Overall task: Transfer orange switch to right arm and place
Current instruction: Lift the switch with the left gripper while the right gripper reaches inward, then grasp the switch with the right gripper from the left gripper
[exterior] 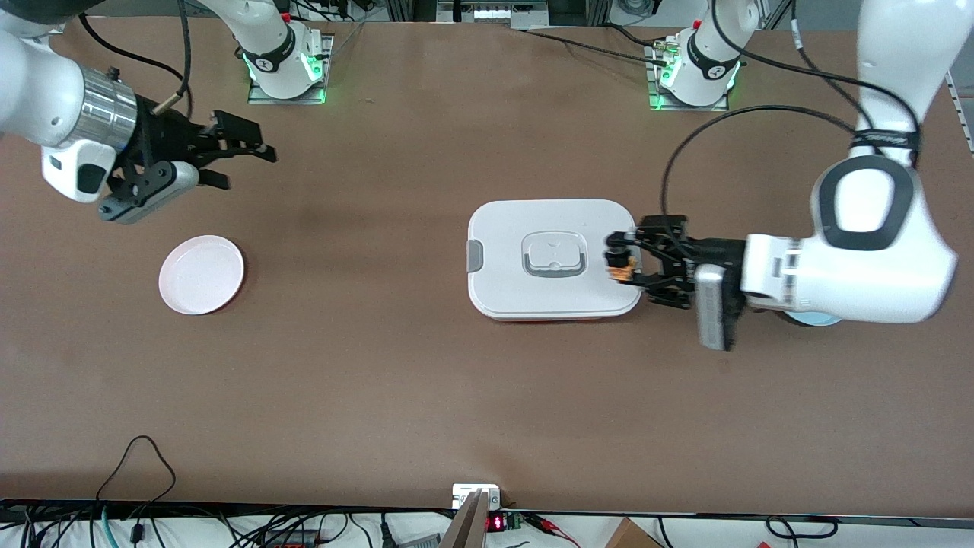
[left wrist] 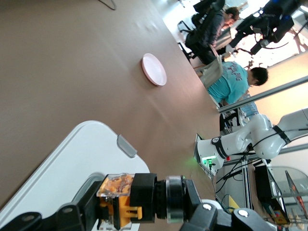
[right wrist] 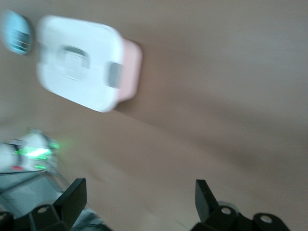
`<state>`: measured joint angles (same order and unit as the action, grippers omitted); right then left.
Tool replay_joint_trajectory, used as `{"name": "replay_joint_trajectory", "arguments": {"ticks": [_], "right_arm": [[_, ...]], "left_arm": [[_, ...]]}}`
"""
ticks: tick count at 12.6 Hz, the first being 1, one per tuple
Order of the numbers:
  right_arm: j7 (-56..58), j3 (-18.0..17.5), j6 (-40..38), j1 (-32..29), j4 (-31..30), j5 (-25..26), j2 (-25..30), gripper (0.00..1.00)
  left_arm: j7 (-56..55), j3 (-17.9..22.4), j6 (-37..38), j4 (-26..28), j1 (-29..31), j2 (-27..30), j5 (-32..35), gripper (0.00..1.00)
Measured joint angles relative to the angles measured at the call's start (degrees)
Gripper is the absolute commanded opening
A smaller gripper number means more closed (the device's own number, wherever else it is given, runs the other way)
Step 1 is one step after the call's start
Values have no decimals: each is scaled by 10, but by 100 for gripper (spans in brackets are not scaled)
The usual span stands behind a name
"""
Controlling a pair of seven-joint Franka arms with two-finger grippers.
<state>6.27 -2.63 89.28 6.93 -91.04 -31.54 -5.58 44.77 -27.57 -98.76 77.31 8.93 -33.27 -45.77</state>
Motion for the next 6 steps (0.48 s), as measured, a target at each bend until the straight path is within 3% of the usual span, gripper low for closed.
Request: {"name": "replay_joint_trajectory", "arguments": {"ticks": [3, 6], "right_arm": [[0, 1, 76, 0, -76, -173, -11, 100], [2, -3, 154, 24, -130, -317, -33, 100]], "left_arm": [[157, -3, -60, 20, -35, -12, -45, 10], [350, -5, -145, 55, -85, -36, -158, 6]]}}
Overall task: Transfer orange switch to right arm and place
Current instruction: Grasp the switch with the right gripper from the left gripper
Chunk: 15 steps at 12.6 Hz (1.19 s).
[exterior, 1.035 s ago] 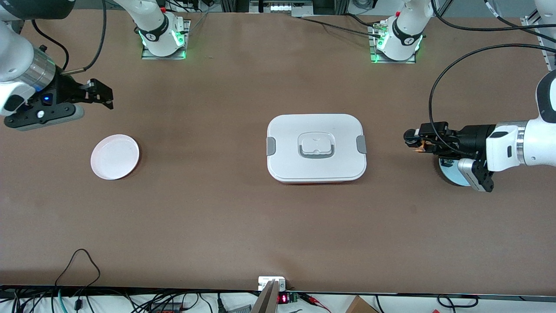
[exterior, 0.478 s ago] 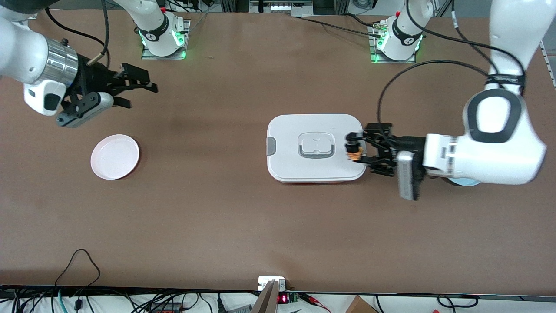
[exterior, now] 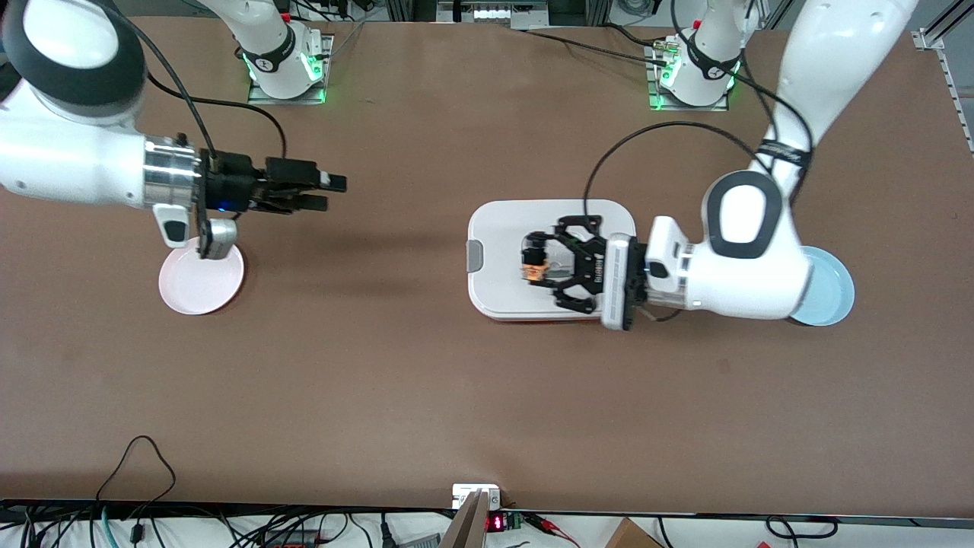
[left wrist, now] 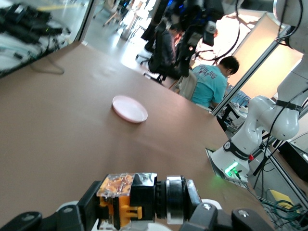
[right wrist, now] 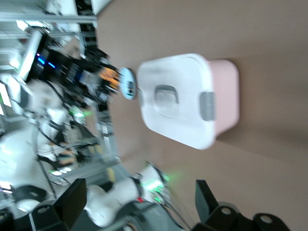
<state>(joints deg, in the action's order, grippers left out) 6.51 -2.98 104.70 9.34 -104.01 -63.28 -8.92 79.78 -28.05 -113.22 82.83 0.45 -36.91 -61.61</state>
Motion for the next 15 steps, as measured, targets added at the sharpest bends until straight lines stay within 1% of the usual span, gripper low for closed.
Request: {"name": "replay_joint_trajectory", "arguments": {"ticks": [2, 3, 4, 5, 9, 11, 13, 15], "right_arm": [[8, -1, 42, 29, -6, -87, -29, 100], [21, -2, 50, 37, -7, -125, -45, 100], [38, -1, 51, 40, -7, -155, -62, 100], [52, -1, 51, 39, -8, -179, -76, 100], [80, 0, 50, 39, -8, -237, -107, 100], [83, 0, 51, 48, -8, -272, -114, 100], [90, -1, 61, 61, -8, -295, -122, 100], [98, -1, 79, 74, -8, -317, -128, 95]], "left_arm": [[105, -1, -48, 25, -34, -12, -106, 5], [152, -1, -63, 35, -48, -14, -158, 5], [190, -1, -73, 40, -60, -14, -198, 5], [212, -1, -78, 42, -66, -14, -220, 5], [226, -1, -79, 42, -66, -13, -230, 5], [226, -1, -79, 42, -66, -13, -230, 5], [227, -1, -79, 42, -66, -13, -230, 5], [227, -1, -79, 42, -66, -13, -230, 5]]}}
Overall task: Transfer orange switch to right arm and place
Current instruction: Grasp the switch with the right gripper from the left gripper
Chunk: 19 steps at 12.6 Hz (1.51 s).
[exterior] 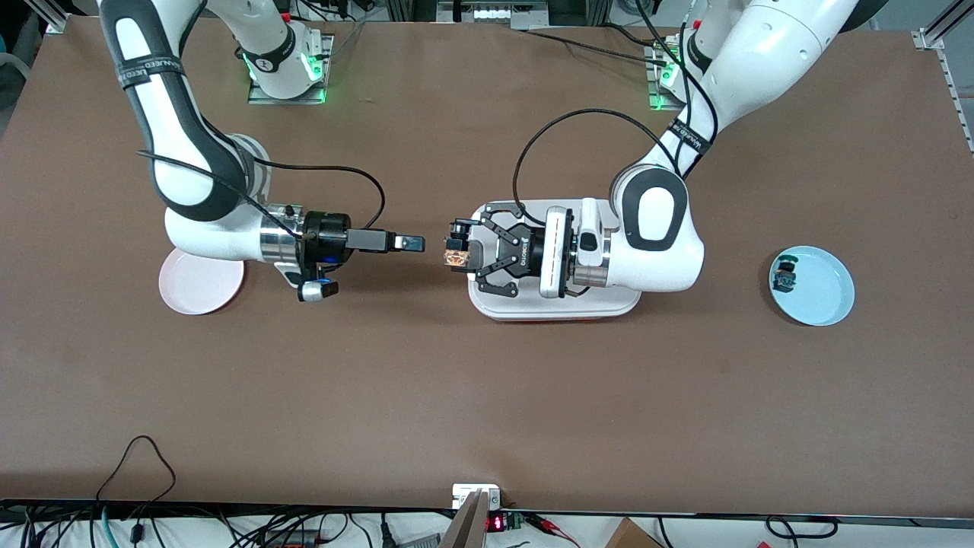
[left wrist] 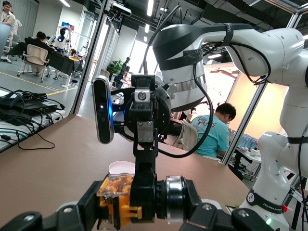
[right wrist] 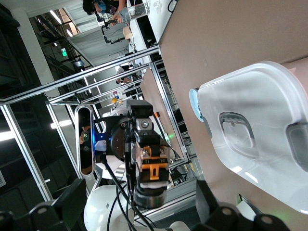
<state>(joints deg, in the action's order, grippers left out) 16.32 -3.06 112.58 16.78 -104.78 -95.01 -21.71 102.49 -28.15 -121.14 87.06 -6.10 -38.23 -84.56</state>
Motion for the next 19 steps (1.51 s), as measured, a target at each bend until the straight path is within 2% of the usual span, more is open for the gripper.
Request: {"name": "replay_joint_trajectory", "arguments": {"ticks": [6, 13, 14, 15, 16, 19], "right_arm": [[14, -1, 36, 32, 0, -33, -4, 68], [37, 0, 44, 38, 1, -40, -11, 25], [41, 0, 44, 38, 1, -44, -12, 12], [43, 0, 44, 39, 1, -45, -13, 3], [44, 0, 45, 39, 2, -46, -13, 0], [47, 0, 55, 40, 3, -46, -13, 0]], "left_arm": [[1, 0, 0, 0, -3, 0, 0, 6], [1, 0, 0, 4, -1, 2, -1, 12], [5, 0, -1, 6, -1, 2, -1, 26], [6, 0, -1, 6, -1, 3, -1, 99], [7, 0, -1, 6, 0, 3, -1, 100], [8, 0, -1, 6, 2, 14, -1, 100]]}}
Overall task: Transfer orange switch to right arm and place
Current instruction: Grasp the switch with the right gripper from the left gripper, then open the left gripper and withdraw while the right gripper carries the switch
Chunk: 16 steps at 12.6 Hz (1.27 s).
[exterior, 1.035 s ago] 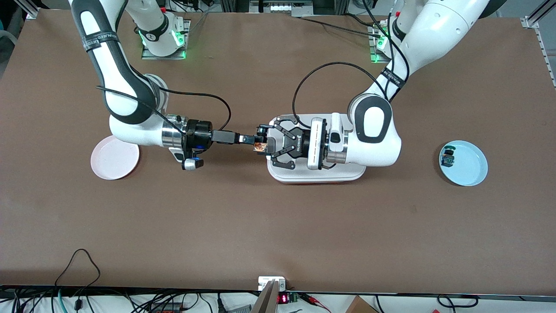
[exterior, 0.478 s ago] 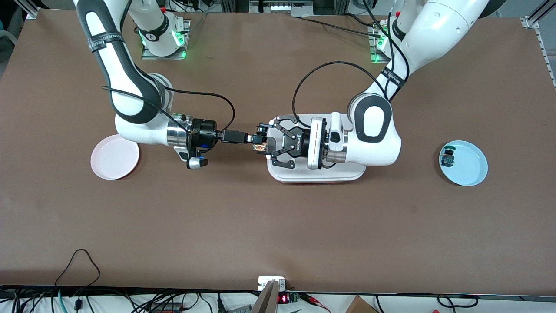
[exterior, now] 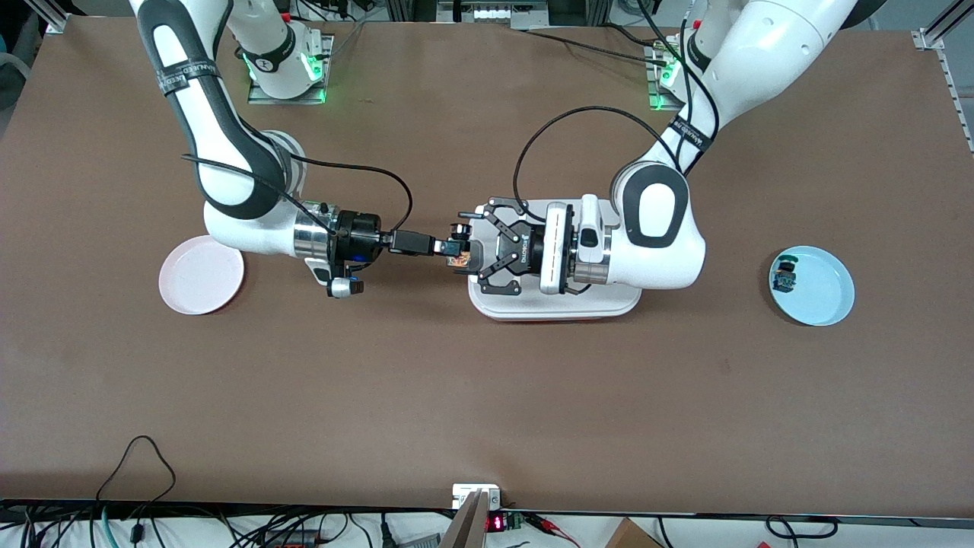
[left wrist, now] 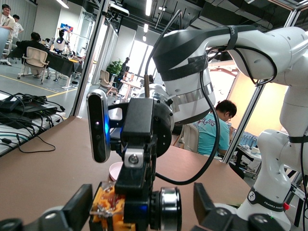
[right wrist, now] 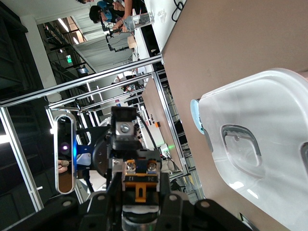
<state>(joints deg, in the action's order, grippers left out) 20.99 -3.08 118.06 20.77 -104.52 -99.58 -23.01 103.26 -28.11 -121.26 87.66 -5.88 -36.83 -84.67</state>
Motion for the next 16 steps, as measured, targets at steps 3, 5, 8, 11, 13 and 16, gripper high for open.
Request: {"name": "replay_joint_trajectory", "arguments": {"ticks": [3, 5, 8, 11, 13, 16], "right_arm": [[0, 2, 0, 0, 5, 0, 0, 0], [-2, 5, -4, -4, 14, 10, 0, 0], [-20, 10, -54, -42, 39, 112, 0, 0], [-26, 12, -132, -115, 71, 298, 0, 0], [-27, 14, -181, -162, 101, 440, 1, 0], [-14, 15, -224, -230, 141, 672, 1, 0]], "left_arm": [[-1, 2, 0, 1, 7, 17, 0, 100], [-4, 5, 1, 3, 18, 25, 25, 100], [-44, 7, 51, 18, 57, 26, 175, 100], [-169, 8, 151, 18, 112, 28, 380, 100], [-275, 9, 201, 11, 122, 33, 507, 100], [-420, 9, 292, -17, 123, 36, 659, 100]]}}
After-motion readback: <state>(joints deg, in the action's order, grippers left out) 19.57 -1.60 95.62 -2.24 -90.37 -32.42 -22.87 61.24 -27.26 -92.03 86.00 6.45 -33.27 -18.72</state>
